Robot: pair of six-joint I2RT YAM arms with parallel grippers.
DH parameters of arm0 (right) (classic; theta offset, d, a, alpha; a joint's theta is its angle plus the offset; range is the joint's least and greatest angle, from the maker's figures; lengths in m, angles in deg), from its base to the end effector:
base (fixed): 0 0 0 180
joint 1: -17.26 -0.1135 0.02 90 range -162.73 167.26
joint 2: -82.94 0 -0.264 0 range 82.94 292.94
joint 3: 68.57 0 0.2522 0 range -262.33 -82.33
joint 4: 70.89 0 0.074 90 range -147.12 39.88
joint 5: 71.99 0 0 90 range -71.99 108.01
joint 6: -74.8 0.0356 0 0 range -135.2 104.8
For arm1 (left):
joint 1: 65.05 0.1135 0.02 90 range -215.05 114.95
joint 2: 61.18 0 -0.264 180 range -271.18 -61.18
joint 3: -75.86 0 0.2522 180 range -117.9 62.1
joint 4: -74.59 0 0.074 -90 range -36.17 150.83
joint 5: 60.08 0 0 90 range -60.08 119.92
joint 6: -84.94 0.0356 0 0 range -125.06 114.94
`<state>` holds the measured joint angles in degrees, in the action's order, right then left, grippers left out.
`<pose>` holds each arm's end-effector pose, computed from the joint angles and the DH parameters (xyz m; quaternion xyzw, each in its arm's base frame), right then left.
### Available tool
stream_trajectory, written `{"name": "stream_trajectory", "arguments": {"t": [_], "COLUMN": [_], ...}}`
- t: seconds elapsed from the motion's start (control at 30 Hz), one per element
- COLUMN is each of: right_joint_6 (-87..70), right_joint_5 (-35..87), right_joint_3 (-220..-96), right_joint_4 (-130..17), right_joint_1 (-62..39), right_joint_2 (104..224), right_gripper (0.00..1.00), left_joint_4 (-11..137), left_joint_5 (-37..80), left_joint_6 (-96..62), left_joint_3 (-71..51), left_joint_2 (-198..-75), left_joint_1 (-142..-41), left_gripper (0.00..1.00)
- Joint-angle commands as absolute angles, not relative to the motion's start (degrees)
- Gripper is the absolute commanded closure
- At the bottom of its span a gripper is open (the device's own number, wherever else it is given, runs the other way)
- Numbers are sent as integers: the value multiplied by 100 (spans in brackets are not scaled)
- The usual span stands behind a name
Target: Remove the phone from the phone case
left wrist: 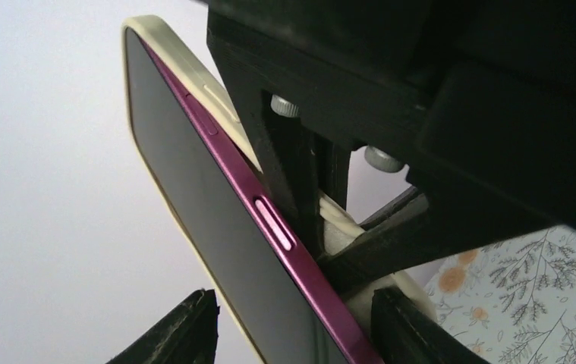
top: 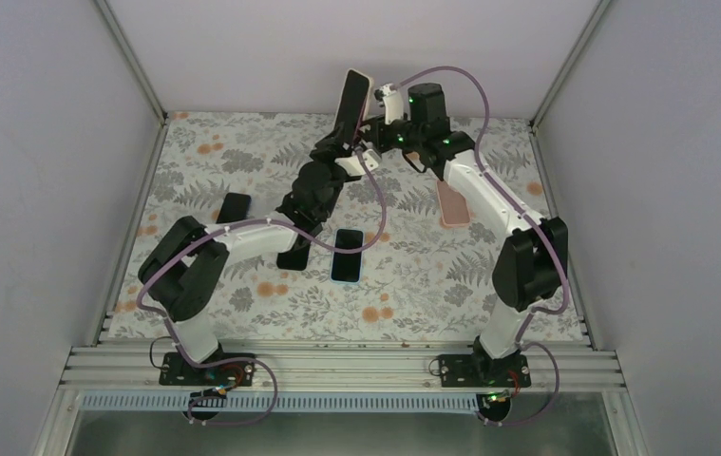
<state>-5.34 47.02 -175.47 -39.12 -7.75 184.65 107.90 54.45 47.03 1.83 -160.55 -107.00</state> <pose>0.3722 0.1927 0.3478 -0.2391 0.7991 0.3558 0.4216 0.3046 -0.2539 0.2808 0.3599 0.5545 0.2040 0.7221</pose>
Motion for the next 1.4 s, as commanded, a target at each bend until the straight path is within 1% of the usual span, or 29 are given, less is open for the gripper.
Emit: {"name": "stream_trajectory", "arguments": {"t": [0.0, 0.07, 0.2, 0.27, 0.33, 0.57, 0.7, 0.73, 0.83, 1.03, 1.3, 1.37], "right_joint_6": [-875, -919, -997, -1010, -1017, -1263, -1843, -1995, -2147, -2315, -2468, -2534], "right_joint_5": [5500, 5502, 5379, 5356, 5369, 5148, 4410, 4129, 3823, 3869, 4046, 4072], "right_joint_3": [-17398, -17406, -17372, -17370, -17383, -17414, -17709, -17678, -17517, -17191, -16774, -16753], "right_joint_4": [-3142, -3112, -3060, -3043, -3016, -2871, -2315, -2290, -2244, -1977, -1797, -1700], "right_joint_1": [-1267, -1286, -1257, -1181, -1091, -796, -580, -506, -279, 51, 226, 251], "right_joint_2": [18142, 18129, 18129, 18156, 18161, 18168, 18463, 18486, 18517, 18487, 18503, 18571], "right_gripper": [97, 97, 97, 97, 97, 97, 97, 97, 97, 97, 97, 97], "left_joint_4": [11166, 11085, 10959, 10925, 10977, 11127, 11080, 10953, 10539, 10401, 11266, 11255], "left_joint_5": [6200, 6156, 6212, 6219, 6264, 6297, 6134, 6068, 6051, 6215, 6604, 6816], "left_joint_6": [4619, 4539, 4497, 4470, 4519, 4791, 4848, 4828, 4810, 5189, 6022, 6187], "left_joint_3": [-304, -355, -446, -408, -352, -128, 159, 208, 338, 1095, 2283, 2473], "left_joint_2": [-16230, -16247, -16249, -16186, -16144, -15992, -15648, -15555, -15345, -14829, -14095, -13875], "left_joint_1": [-10231, -10232, -10223, -10223, -10225, -10214, -10214, -10214, -10216, -10218, -10188, -10171], "left_gripper": [50, 64, 89, 94, 96, 98, 98, 98, 98, 98, 98, 98]}}
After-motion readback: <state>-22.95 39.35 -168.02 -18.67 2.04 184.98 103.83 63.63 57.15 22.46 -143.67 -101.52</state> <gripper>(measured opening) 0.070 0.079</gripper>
